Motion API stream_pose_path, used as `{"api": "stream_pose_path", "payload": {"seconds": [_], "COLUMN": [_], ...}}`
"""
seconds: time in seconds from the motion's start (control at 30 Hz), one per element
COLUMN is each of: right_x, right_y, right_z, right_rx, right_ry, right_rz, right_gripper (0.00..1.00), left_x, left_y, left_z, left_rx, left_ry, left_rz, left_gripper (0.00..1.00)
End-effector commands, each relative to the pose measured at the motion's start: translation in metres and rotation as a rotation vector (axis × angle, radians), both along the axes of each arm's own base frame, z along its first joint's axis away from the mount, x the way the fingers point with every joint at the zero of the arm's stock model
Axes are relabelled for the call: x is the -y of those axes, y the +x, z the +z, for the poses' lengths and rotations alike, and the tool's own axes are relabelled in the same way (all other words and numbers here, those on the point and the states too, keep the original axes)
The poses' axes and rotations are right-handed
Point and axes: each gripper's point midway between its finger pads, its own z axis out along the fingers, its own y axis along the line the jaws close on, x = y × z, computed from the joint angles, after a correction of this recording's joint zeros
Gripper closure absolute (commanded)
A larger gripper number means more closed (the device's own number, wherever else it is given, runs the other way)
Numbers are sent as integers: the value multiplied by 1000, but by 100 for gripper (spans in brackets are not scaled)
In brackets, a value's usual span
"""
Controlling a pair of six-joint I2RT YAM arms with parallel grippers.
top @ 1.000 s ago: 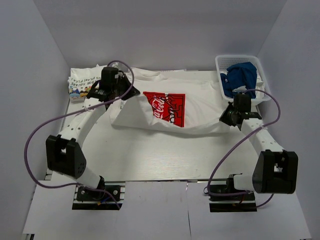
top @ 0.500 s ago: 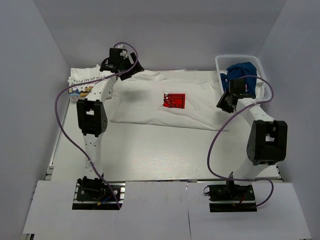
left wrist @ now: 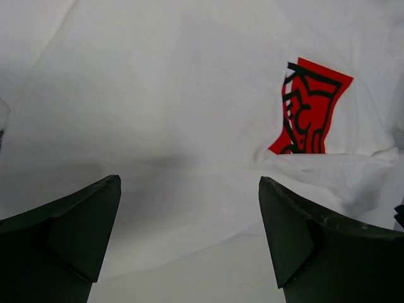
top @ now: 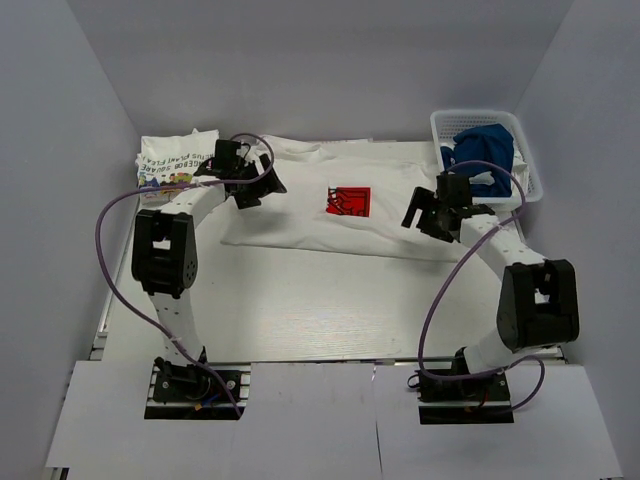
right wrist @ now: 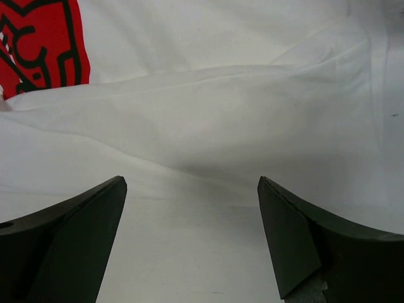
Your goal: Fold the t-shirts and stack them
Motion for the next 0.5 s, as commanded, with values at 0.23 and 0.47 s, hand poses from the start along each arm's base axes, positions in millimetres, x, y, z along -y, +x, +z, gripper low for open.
{"api": "stream_pose_path", "payload": {"seconds": [0.23, 0.47], "right_x": [-8, 3], "right_y": [24, -46], "right_z": [-51, -87], "right_rx": [-41, -191], "right_ry": [-38, -66], "right_rz": [20, -37], "right_gripper": [10, 10], "left_x": [-6, -31], "left_y": [-35, -145], "left_z": [-51, -95], "left_rx": [-121, -370], "left_ry": [21, 107], "left_rz": [34, 102], "left_gripper": [0, 0]}}
